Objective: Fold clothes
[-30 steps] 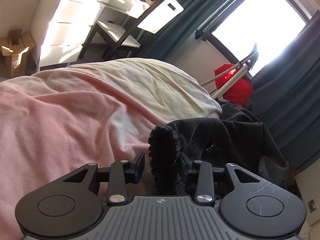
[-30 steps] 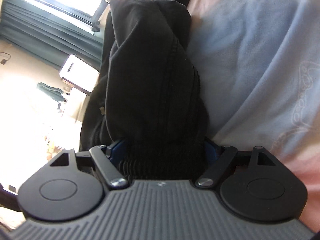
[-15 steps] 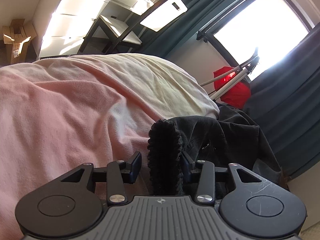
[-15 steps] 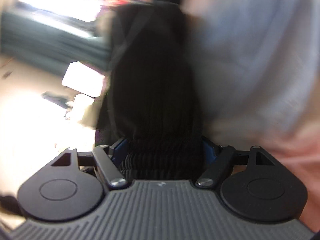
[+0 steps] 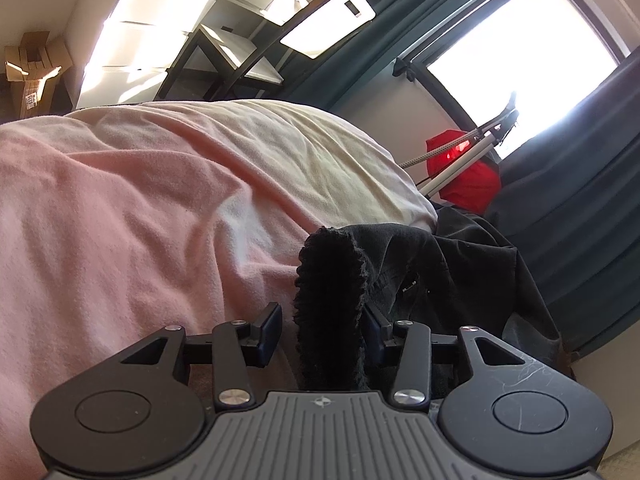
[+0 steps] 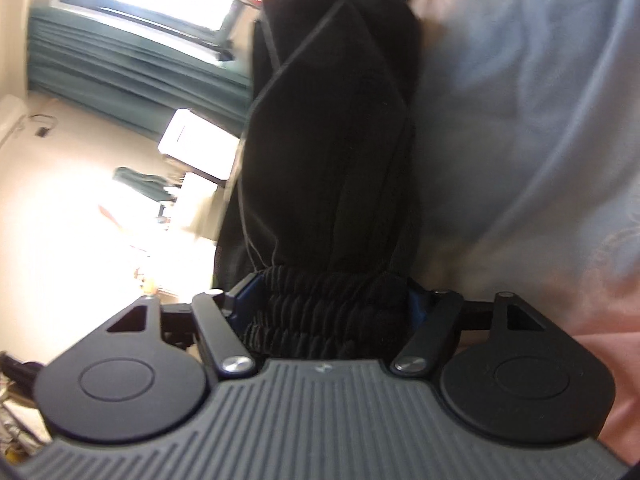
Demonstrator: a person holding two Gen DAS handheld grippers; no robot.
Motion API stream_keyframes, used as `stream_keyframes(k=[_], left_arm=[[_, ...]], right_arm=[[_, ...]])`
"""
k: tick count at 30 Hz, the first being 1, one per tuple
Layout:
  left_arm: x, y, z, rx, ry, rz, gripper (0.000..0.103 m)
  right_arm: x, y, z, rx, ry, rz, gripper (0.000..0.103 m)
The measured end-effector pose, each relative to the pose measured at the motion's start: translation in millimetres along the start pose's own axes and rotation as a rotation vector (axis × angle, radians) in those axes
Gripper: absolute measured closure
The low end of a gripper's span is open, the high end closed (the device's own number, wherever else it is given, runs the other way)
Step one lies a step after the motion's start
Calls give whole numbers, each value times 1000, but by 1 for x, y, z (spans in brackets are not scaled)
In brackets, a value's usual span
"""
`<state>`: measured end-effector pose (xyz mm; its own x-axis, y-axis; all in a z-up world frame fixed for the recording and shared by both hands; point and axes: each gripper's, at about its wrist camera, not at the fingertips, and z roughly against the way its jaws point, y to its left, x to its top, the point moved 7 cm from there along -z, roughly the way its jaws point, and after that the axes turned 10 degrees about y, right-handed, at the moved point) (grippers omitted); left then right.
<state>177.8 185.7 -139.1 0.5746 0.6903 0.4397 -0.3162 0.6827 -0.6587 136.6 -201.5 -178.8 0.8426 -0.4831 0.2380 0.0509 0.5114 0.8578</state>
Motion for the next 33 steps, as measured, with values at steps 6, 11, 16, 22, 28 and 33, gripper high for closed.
stream_keyframes(k=[6, 11, 16, 22, 28, 33], left_arm=[[3, 3, -3, -54, 2, 39, 56], [10, 1, -9, -67, 6, 30, 74], [31, -23, -5, -17, -1, -91, 87], [101, -78, 24, -45, -104, -203, 89], [214, -88, 49, 61, -227, -291, 89], [262, -41, 15, 268, -206, -436, 87]], right_arm=[[-3, -2, 2, -25, 4, 4, 73], [-6, -4, 3, -46, 8, 7, 76], [-7, 3, -1, -49, 23, 2, 79], [-24, 53, -23, 83, 75, -8, 81], [-55, 112, -120, 161, 202, 49, 81], [-83, 142, -213, 174, 318, 82, 81]])
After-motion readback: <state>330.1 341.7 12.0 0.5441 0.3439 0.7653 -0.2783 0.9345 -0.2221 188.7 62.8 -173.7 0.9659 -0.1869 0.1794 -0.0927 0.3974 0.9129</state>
